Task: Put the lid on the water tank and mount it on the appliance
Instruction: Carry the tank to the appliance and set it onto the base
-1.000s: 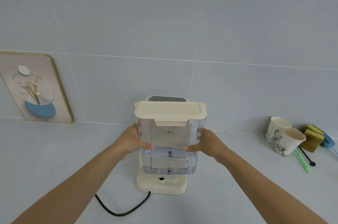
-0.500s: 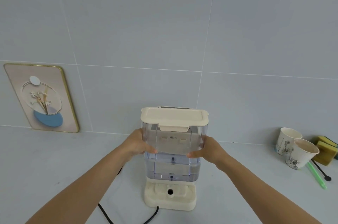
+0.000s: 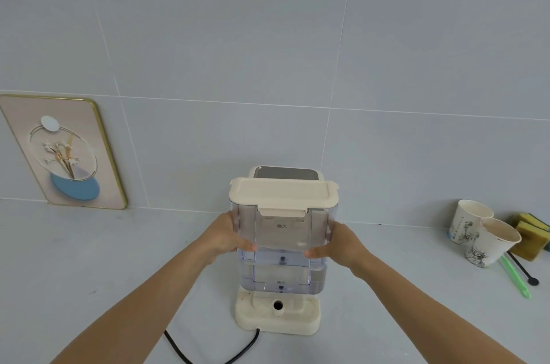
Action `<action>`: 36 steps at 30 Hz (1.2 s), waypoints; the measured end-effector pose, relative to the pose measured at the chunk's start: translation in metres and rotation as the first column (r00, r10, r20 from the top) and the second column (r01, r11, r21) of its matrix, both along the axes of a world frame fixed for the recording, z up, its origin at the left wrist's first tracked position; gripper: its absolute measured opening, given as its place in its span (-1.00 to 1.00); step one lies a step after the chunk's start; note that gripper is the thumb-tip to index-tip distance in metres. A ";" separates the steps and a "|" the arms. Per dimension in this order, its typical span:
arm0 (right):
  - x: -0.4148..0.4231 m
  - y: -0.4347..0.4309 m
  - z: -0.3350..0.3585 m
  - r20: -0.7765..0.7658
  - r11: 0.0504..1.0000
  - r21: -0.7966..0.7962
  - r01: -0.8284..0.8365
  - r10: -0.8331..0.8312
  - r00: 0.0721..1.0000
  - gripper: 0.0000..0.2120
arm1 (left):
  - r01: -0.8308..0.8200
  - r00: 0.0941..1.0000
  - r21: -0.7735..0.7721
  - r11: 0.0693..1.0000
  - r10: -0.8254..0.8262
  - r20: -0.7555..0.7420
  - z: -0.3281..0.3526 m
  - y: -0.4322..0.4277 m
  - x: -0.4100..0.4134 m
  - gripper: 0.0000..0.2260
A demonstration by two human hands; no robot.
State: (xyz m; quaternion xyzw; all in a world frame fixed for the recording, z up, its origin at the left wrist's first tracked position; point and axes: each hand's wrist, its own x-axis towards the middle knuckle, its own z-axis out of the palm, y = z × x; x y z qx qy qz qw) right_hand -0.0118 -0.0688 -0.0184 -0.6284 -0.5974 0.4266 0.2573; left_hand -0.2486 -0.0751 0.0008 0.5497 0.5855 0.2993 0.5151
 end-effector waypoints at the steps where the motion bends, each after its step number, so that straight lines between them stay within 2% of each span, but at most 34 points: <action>1: 0.000 0.000 -0.002 -0.002 1.000 -0.005 0.003 -0.003 1.000 -0.26 | 0.003 1.000 0.003 1.000 -0.003 -0.004 -0.001 0.000 0.000 -0.35; 3: 0.000 0.000 -0.006 -0.008 1.000 -0.016 0.008 -0.008 1.000 -0.26 | 0.005 1.000 0.004 1.000 -0.005 0.004 -0.005 0.000 0.000 -0.29; 21: 0.003 -0.002 -0.045 -0.052 0.999 -0.047 0.013 -0.016 0.999 -0.22 | -0.007 0.997 0.024 1.000 0.009 -0.071 -0.028 -0.010 0.006 -0.25; 36: 0.002 -0.005 -0.063 -0.050 0.999 -0.052 0.000 -0.002 0.999 -0.19 | -0.017 0.997 0.008 1.000 0.017 -0.075 -0.040 -0.015 0.010 -0.28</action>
